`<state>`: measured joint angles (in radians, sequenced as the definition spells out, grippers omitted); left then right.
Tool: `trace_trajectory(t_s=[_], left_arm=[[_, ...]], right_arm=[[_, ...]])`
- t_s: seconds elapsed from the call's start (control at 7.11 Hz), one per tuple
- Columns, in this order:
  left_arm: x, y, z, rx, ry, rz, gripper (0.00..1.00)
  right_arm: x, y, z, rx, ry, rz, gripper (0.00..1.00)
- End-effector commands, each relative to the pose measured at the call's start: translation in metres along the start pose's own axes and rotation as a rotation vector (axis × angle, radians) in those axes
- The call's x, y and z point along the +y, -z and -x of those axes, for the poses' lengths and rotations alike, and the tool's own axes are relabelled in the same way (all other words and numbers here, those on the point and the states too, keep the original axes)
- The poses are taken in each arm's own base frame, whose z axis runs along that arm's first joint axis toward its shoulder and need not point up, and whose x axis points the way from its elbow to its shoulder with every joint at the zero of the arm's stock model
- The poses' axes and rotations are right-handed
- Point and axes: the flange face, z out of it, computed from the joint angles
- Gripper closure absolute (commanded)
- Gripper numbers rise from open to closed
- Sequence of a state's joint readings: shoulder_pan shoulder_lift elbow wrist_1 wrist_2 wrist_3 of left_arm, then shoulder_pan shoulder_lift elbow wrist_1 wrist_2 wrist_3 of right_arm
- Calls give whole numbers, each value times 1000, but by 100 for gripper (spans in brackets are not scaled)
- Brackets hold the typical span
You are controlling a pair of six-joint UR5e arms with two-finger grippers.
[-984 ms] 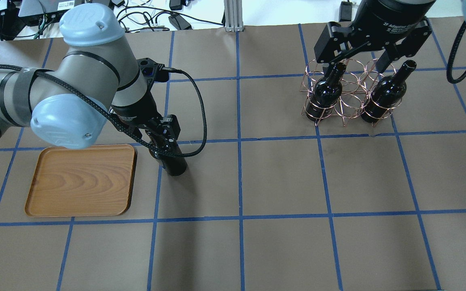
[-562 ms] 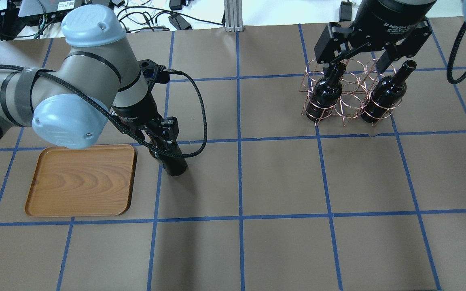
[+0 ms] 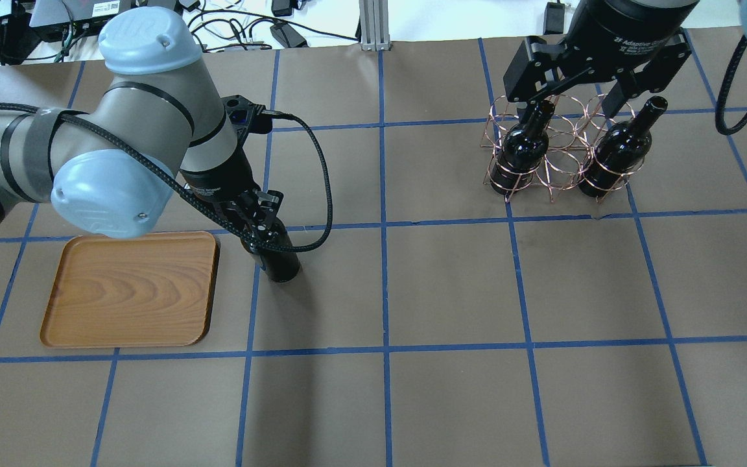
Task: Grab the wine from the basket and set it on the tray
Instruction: 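Lower the left gripper onto the bottle neck and close it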
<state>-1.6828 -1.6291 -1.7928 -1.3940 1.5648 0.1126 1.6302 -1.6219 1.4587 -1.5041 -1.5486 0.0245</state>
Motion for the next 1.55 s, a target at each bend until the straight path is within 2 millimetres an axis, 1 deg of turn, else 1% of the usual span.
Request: trace_trajectory(t_s=[0.0, 0.14, 0.28, 0.42, 0.7, 0.98, 1.12, 1.27, 1.41], left_arm=[[-1, 3, 1, -1, -6, -7, 100], [0, 5, 1, -7, -4, -6, 100], [0, 4, 2, -6, 4, -2, 7], [1, 5, 5, -13, 2, 2, 0], [2, 10, 4, -8, 2, -6, 0], [-2, 8, 4, -5, 11, -13, 0], [-2, 7, 4, 0, 17, -12, 7], [-2, 2, 2, 1, 16, 1, 28], [-3, 2, 3, 1, 16, 1, 32]], right_arm=[[0, 0, 0, -2, -1, 1, 0], [0, 0, 0, -1, -1, 1, 0], [0, 0, -1, 1, 0, 0, 0], [0, 0, -1, 1, 0, 0, 0], [0, 0, -1, 2, 0, 0, 0], [0, 0, 0, -1, 0, 0, 0], [0, 0, 0, -1, 0, 0, 0], [1, 0, 1, -5, 0, 0, 0], [1, 0, 1, -5, 0, 0, 0]])
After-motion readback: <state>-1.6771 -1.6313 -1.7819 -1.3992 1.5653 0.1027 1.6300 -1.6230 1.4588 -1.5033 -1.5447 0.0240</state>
